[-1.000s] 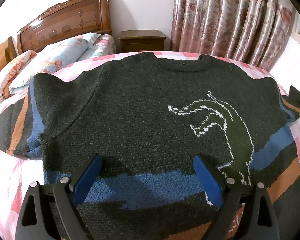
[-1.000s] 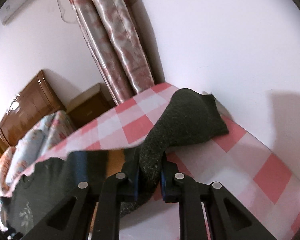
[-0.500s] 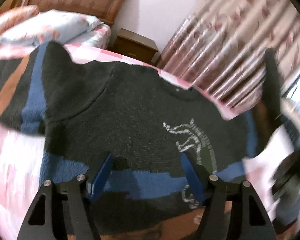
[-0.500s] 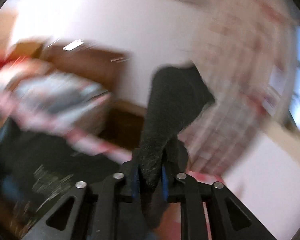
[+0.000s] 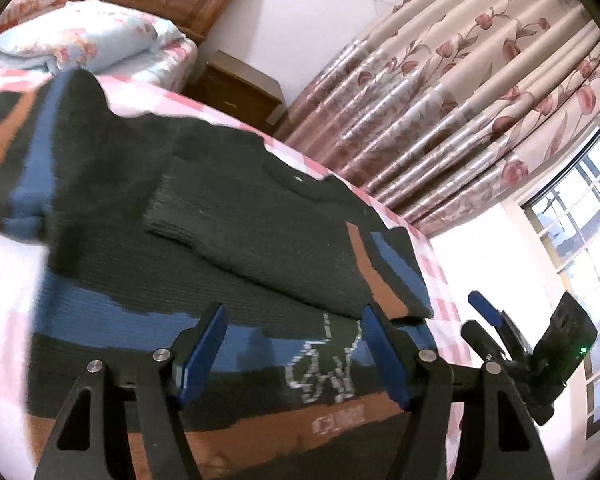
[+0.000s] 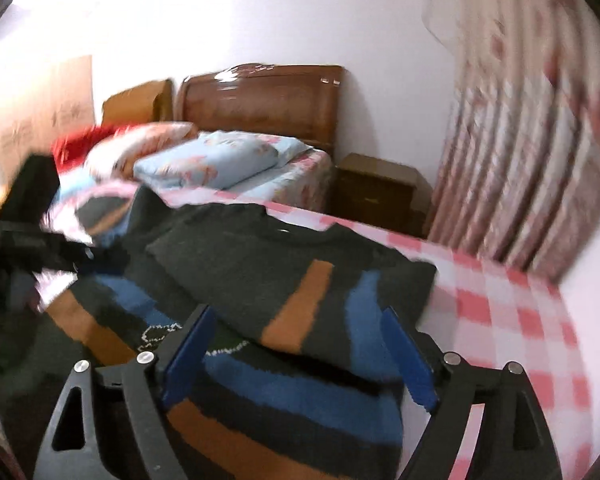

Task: Fold small clothes

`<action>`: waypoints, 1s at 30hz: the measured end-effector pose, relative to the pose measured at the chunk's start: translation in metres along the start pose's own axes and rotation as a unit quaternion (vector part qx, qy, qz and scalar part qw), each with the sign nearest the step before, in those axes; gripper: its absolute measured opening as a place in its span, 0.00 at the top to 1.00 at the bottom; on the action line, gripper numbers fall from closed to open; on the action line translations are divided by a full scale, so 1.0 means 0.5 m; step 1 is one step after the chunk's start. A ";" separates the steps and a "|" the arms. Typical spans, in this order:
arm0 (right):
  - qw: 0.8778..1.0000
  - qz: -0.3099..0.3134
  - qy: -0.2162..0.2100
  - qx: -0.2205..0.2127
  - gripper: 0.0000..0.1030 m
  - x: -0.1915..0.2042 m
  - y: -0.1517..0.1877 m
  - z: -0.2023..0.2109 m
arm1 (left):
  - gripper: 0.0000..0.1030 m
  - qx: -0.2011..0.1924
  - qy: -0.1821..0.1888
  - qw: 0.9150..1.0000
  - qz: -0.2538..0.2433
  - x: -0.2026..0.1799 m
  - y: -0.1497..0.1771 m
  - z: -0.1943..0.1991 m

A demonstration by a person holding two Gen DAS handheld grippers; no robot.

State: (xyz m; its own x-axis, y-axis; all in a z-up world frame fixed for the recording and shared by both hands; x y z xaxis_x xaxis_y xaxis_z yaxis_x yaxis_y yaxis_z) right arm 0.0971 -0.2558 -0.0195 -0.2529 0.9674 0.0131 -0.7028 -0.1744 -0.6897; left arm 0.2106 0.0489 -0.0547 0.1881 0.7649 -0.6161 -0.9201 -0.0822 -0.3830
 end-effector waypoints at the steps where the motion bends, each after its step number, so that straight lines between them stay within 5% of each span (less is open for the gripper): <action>1: 1.000 -0.012 -0.008 0.005 0.00 -0.010 0.010 0.000 | 0.32 0.008 0.000 1.000 0.004 -0.008 -0.002 -0.016; 4: 0.999 -0.024 -0.014 0.027 0.00 -0.006 0.030 -0.019 | 0.32 0.031 -0.002 0.999 0.017 -0.036 -0.007 -0.060; 11: 0.996 -0.009 -0.040 0.081 0.00 0.025 0.089 -0.061 | 0.32 0.020 -0.027 0.999 0.034 -0.056 -0.023 -0.104; 12: 0.995 -0.006 -0.036 0.091 0.00 0.024 0.094 -0.072 | 0.40 0.026 -0.034 0.998 0.037 -0.053 -0.021 -0.113; 13: 0.995 -0.004 -0.032 0.099 0.00 0.025 0.098 -0.077 | 0.61 0.032 -0.036 0.998 0.036 -0.053 -0.019 -0.119; 15: 0.994 -0.009 -0.034 0.100 0.00 0.020 0.098 -0.077 | 0.73 0.045 -0.033 0.998 0.027 -0.058 -0.019 -0.124; 20: 0.993 -0.019 -0.028 0.109 0.00 0.009 0.105 -0.080 | 0.66 0.006 -0.015 1.000 -0.006 -0.082 -0.025 -0.065; 24: 0.995 -0.023 -0.021 0.098 0.00 0.007 0.107 -0.070 | 0.47 -0.013 -0.010 1.000 0.000 -0.063 -0.033 -0.012; 30: 0.995 -0.030 -0.011 0.092 0.00 0.006 0.105 -0.069 | 0.47 -0.009 -0.023 0.999 0.032 0.012 -0.025 0.000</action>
State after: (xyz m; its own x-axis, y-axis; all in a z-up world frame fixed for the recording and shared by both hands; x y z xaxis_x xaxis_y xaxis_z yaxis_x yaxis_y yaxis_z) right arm 0.0824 -0.2556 -0.0810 -0.2192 0.9733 0.0681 -0.8268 -0.1482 -0.5426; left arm 0.2233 0.0543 -0.0536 0.1121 0.7857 -0.6084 -0.9236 -0.1435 -0.3555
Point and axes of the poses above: each gripper's, at about its wrist camera, not at the fingertips, and z roughly against the way its jaws point, x to its left, y to its underside, the point moved 1 cm from there along -z, roughly the way its jaws point, and after that the axes turned 10 degrees about x, right-handed, at the moved point
